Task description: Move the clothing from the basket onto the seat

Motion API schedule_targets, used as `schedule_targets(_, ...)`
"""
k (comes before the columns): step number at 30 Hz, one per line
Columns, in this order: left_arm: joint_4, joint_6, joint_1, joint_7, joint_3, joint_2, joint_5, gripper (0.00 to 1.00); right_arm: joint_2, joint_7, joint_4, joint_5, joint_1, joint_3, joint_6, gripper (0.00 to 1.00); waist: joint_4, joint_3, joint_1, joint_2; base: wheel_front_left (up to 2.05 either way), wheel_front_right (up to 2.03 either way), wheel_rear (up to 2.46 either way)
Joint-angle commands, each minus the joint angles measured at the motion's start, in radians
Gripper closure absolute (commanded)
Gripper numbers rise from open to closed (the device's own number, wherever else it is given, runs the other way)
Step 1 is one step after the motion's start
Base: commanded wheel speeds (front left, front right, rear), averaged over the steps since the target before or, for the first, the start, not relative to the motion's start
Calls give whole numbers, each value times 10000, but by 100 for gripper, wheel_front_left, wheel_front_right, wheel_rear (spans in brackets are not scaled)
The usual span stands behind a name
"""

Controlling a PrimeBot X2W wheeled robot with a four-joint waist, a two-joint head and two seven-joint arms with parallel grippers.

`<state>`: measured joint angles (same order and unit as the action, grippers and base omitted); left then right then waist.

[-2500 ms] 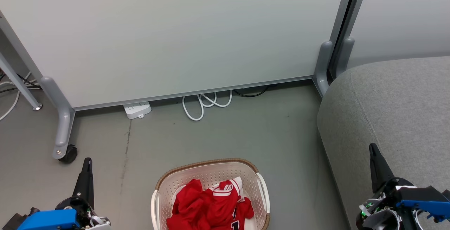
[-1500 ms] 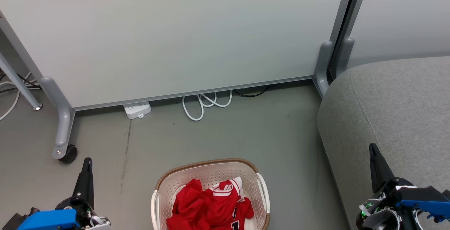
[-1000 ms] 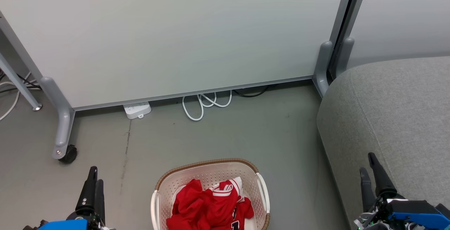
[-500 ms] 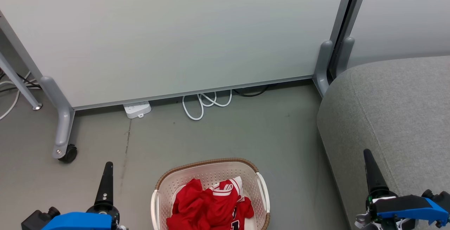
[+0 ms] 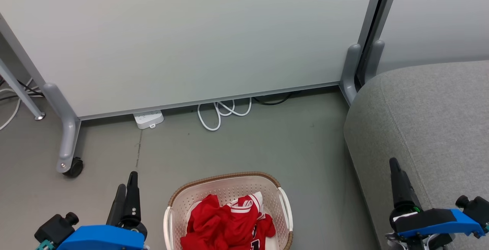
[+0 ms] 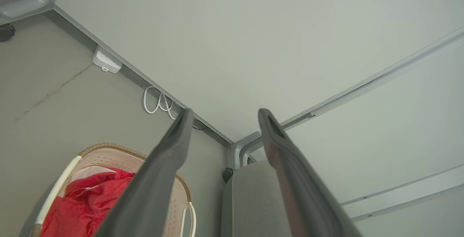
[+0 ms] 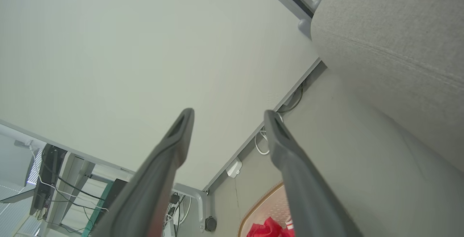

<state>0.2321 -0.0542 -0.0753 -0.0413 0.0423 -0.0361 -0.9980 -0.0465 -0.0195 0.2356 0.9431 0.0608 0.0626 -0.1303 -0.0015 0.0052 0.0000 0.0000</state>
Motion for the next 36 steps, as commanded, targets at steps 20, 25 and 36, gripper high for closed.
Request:
schedule_targets(20,83,245,-415,-730,662,-120,2782,0,-41,-610,-396,-3026,206,-111,-4,0,-18,6,0,0,0,0,0)
schedule_targets(25,160,317,-423,-878,810,-123,3304,0,-43,-651,-446,-3658,167,-115,-5,0,-2,8,0,0,0,0,0)
schedule_targets(36,175,505,-521,-1170,977,-131,4489,0,-46,-794,-540,-4922,154,-183,-4,0,16,34,0,0,0,0,0)
